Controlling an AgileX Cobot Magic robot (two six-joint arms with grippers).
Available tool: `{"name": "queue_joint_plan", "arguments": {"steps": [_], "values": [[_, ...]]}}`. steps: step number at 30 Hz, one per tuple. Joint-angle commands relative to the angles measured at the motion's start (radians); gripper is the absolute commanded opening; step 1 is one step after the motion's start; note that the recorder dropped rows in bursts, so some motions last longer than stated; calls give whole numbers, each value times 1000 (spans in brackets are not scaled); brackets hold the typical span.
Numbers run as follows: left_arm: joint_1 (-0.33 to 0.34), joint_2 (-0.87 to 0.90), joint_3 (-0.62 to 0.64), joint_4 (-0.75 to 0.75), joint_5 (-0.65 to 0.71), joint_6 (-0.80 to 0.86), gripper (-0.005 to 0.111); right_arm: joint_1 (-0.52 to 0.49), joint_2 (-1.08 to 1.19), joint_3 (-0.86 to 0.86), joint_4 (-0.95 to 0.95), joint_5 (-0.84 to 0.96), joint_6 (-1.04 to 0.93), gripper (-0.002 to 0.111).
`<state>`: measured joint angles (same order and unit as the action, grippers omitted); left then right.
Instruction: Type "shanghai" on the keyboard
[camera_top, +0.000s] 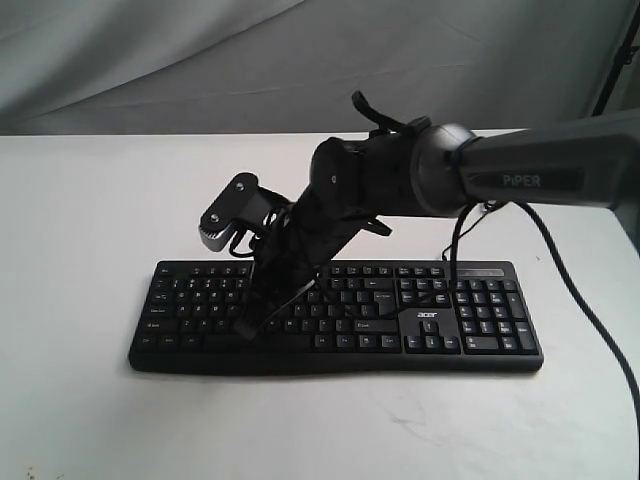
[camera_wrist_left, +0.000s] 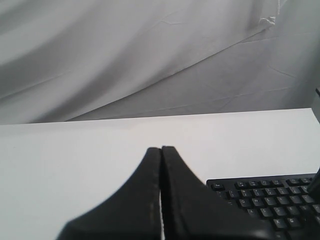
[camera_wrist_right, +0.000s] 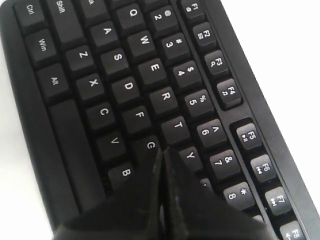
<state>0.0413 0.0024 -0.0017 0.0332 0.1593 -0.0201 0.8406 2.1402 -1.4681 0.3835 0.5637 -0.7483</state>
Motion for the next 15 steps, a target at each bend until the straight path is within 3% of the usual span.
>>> {"name": "queue_joint_plan", "arguments": {"steps": [1, 15], "values": [[-6, -2, 2, 0, -6, -3, 0, -7, -6, 5, -28, -7, 16, 0], [-6, -2, 2, 0, -6, -3, 0, -7, 31, 5, -15, -25, 16, 0]]}}
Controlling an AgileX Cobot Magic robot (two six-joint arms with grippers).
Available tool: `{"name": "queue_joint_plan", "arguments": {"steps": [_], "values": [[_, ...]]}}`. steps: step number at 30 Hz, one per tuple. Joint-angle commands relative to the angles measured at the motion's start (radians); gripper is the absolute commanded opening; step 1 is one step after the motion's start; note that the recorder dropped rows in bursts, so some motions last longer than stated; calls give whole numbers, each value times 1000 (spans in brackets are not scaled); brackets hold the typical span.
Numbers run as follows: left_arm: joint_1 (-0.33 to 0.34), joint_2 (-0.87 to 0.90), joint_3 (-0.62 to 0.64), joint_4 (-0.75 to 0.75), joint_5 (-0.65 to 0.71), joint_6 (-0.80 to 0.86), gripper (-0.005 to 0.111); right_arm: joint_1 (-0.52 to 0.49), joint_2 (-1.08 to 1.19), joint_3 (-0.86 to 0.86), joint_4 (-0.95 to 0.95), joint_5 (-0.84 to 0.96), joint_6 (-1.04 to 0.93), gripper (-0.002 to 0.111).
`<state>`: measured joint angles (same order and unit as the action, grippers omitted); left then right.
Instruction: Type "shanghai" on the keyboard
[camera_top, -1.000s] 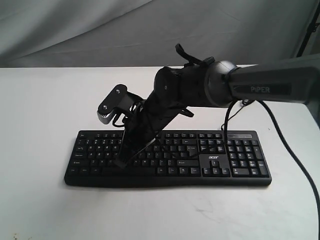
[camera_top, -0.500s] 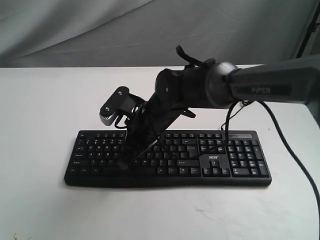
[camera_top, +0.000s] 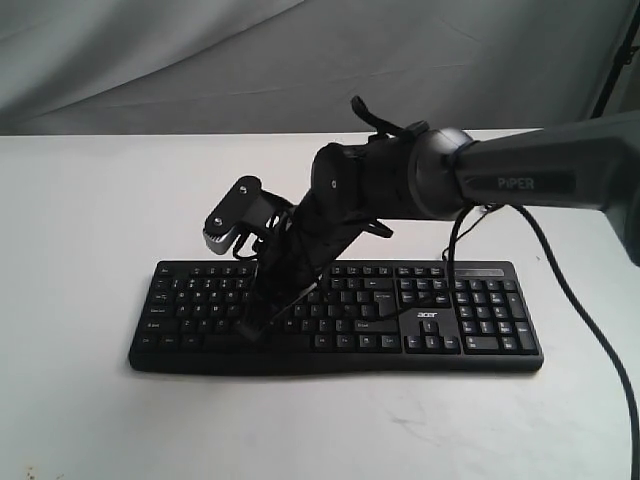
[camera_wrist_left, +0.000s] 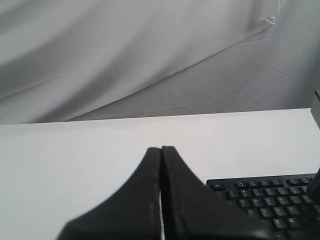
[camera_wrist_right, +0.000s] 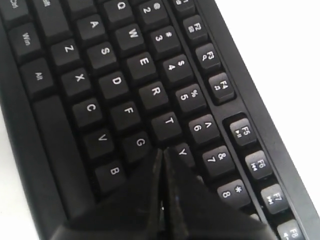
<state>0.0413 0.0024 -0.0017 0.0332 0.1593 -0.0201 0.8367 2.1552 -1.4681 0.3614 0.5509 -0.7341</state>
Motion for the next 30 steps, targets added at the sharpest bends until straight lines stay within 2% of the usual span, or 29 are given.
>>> {"name": "queue_joint_plan", "arguments": {"steps": [1, 19, 25, 30], "values": [[-6, -2, 2, 0, -6, -3, 0, -3, 16, 5, 7, -12, 2, 0], [-6, -2, 2, 0, -6, -3, 0, -1, 37, 5, 15, -9, 0, 0], [-6, -2, 2, 0, -6, -3, 0, 1, -32, 5, 13, -9, 0, 0], [-6, -2, 2, 0, -6, -3, 0, 28, -34, -53, 7, 12, -3, 0]]}}
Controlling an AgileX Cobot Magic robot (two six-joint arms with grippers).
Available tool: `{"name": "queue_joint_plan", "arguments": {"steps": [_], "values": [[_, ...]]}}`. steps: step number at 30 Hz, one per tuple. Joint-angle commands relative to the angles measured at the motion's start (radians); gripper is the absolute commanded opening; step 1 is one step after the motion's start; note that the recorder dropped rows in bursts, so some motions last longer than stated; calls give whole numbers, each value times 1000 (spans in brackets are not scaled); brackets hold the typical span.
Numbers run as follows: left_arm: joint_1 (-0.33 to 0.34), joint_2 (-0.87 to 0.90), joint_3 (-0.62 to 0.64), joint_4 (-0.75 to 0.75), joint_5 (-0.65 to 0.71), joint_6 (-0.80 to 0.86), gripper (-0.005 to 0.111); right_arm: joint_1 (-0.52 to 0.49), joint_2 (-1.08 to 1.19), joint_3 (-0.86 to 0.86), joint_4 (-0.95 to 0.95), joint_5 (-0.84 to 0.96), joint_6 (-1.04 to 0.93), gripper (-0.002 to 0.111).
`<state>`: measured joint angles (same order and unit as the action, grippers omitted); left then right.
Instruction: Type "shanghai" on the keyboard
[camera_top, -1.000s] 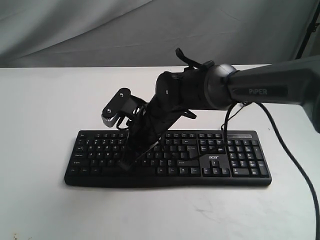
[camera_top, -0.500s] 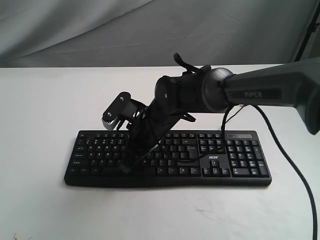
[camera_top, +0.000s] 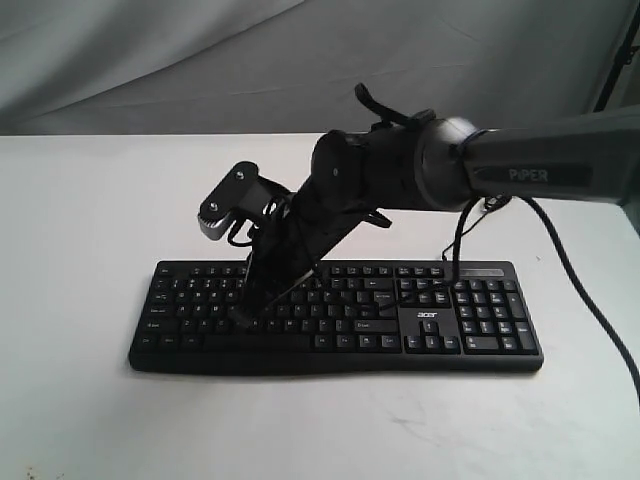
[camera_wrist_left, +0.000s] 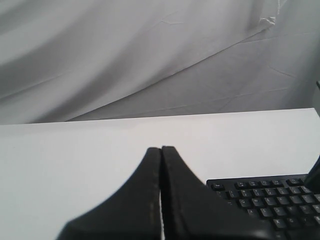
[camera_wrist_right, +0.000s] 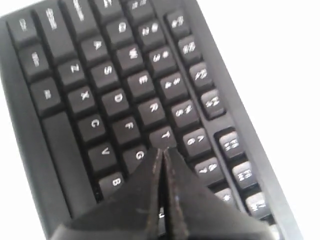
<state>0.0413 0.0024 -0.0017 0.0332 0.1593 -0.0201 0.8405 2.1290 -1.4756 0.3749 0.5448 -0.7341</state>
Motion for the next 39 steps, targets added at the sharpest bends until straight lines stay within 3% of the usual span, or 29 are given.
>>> {"name": "queue_joint_plan", "arguments": {"steps": [1, 9, 39], "values": [[-6, -2, 2, 0, -6, -3, 0, 35, 3, -71, -10, 27, -3, 0], [-6, -2, 2, 0, -6, -3, 0, 124, 220, -406, -14, 164, 8, 0], [-6, -2, 2, 0, -6, -3, 0, 112, 269, -410, -32, 152, 13, 0]]}}
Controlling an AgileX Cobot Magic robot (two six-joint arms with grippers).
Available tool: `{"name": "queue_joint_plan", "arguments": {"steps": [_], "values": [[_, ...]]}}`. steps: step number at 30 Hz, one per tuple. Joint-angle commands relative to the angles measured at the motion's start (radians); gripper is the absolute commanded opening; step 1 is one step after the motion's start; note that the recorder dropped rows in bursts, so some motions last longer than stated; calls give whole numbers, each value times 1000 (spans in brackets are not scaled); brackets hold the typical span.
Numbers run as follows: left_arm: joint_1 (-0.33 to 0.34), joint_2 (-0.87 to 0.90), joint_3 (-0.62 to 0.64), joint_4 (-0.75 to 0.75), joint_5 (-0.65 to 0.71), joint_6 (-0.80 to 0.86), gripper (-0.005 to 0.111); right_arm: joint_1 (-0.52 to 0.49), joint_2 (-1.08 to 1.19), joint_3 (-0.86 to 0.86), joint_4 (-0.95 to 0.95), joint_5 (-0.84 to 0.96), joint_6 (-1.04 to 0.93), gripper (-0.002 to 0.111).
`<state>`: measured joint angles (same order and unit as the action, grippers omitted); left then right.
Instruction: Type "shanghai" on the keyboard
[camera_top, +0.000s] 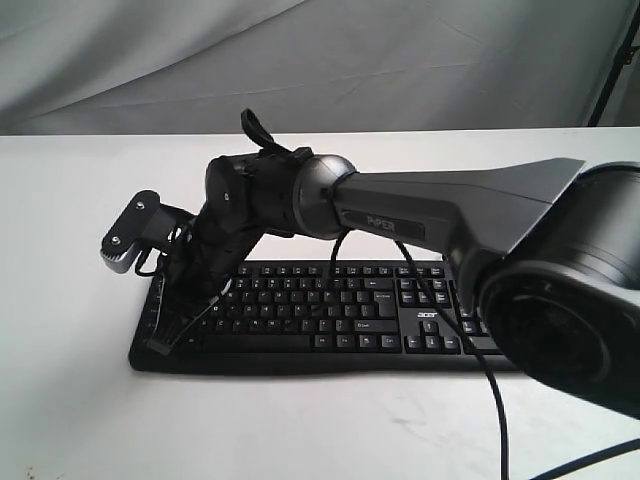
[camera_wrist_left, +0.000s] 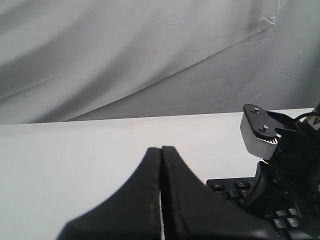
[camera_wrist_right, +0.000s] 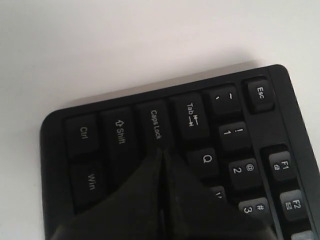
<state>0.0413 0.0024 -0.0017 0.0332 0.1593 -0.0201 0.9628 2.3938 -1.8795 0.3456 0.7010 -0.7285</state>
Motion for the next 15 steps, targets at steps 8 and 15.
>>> {"name": "queue_joint_plan", "arguments": {"steps": [8, 15], "values": [[-6, -2, 2, 0, -6, -3, 0, -11, 6, -6, -3, -11, 6, 0], [-6, -2, 2, 0, -6, -3, 0, -11, 21, -6, 6, -15, 4, 0]]}}
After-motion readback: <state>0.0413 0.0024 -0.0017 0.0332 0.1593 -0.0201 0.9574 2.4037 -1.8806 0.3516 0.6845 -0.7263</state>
